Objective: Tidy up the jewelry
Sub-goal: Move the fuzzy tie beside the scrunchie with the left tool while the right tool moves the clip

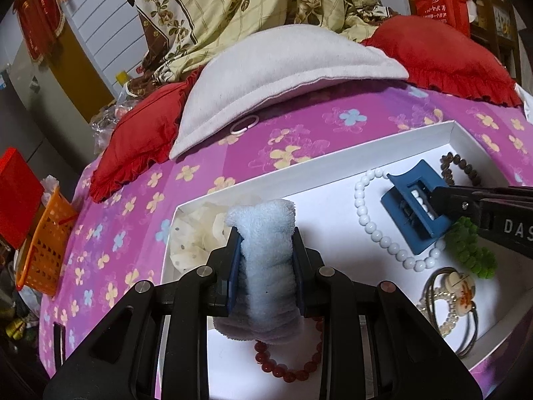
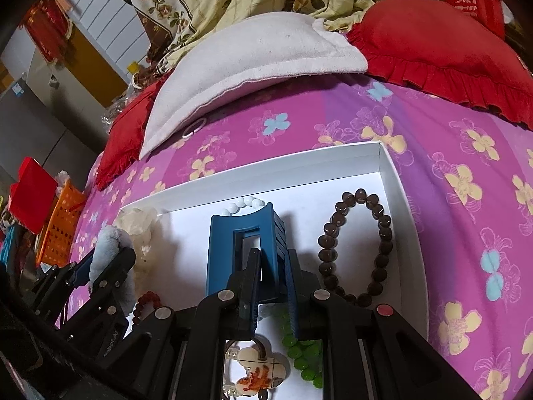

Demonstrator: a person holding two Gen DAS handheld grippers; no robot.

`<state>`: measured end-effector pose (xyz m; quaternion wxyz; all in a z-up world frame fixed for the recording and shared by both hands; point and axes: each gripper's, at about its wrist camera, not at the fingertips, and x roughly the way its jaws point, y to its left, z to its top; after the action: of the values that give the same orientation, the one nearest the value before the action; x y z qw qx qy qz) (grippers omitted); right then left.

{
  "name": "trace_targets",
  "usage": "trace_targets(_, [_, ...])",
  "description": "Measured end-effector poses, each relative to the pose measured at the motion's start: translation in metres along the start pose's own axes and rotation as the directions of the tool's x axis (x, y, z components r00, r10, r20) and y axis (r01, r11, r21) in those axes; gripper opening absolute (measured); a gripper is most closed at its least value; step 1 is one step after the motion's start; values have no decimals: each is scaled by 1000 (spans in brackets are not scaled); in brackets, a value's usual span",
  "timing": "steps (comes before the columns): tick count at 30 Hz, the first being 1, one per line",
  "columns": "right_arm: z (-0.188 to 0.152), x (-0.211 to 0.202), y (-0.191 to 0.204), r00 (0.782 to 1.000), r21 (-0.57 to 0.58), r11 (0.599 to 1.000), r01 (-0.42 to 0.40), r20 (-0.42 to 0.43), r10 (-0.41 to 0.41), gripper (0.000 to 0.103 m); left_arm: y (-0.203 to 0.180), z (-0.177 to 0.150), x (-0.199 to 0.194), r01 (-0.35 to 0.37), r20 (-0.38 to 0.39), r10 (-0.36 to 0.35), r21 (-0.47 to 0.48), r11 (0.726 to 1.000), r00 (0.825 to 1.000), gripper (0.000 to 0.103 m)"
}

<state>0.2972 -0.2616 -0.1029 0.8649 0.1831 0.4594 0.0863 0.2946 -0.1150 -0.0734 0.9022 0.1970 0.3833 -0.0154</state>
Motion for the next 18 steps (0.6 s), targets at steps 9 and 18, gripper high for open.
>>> trace_targets(9, [-2,5,7,1000,-21,1000,-2,-2,2,14,2,-4,10,-13,-19,13,3,1000,1000,25])
trace_targets(18, [-3,5,9,1000,-24,1000,-9,-4,9,14,-2,-6,12,-20,-20,21,11,1000,1000,25])
